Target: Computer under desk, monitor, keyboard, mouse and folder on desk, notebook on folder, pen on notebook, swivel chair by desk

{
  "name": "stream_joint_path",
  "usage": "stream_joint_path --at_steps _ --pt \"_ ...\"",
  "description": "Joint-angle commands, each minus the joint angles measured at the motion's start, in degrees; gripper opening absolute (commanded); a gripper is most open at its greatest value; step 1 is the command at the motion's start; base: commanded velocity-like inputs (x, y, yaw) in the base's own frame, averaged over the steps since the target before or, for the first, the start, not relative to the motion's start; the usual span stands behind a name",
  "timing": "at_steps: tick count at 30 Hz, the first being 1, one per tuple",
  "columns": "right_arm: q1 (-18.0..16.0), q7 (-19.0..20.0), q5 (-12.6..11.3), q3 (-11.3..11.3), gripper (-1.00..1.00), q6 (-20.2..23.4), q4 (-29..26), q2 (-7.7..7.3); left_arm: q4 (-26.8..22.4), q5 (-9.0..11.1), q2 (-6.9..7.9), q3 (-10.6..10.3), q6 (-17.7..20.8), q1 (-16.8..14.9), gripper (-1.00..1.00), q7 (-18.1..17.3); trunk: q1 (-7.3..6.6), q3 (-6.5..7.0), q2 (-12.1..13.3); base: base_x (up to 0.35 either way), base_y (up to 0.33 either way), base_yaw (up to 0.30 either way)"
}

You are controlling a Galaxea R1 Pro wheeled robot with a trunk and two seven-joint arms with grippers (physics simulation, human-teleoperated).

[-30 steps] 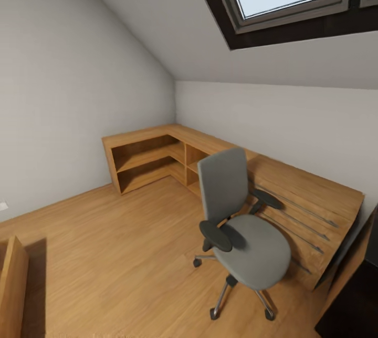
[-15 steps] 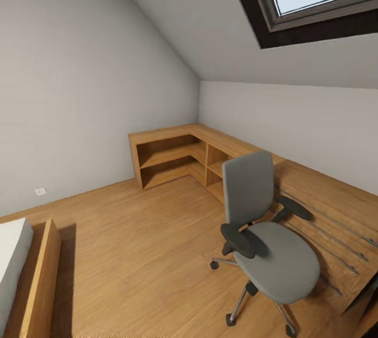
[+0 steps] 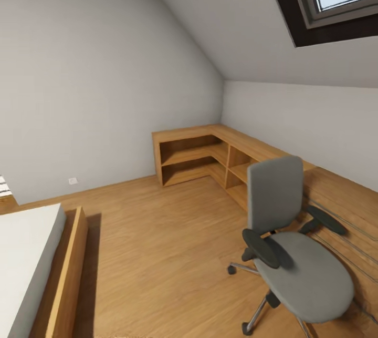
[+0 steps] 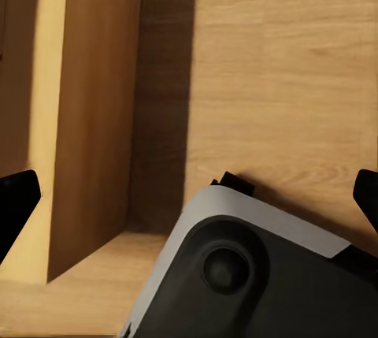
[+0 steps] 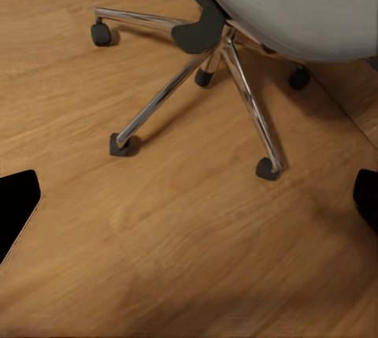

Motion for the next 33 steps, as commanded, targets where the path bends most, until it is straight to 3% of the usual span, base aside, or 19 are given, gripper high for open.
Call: stream_joint_path --at_steps 1,10,33 --pt "-0.1 -0.3 -0.2 0.5 1.0 -0.2 0.1 0.01 0.0 0.2 0.01 -0.7 -0.1 0.0 1.0 0.4 0.0 -0.06 0.0 0.0 0.0 0.286" --pt "0.0 -0.2 -0.2 0.5 1.0 -0.1 0.1 0.01 0.0 0.3 0.02 -1.1 0.0 0.0 1.0 0.4 0.0 -0.07 0.0 0.09 0.0 0.285" --pt "0.0 -0.2 -0.2 0.5 1.0 0.0 0.1 -0.07 0.1 0.3 -0.02 -1.1 0.0 0.0 1.0 0.4 0.0 -0.54 0.0 0.311 0.0 0.225"
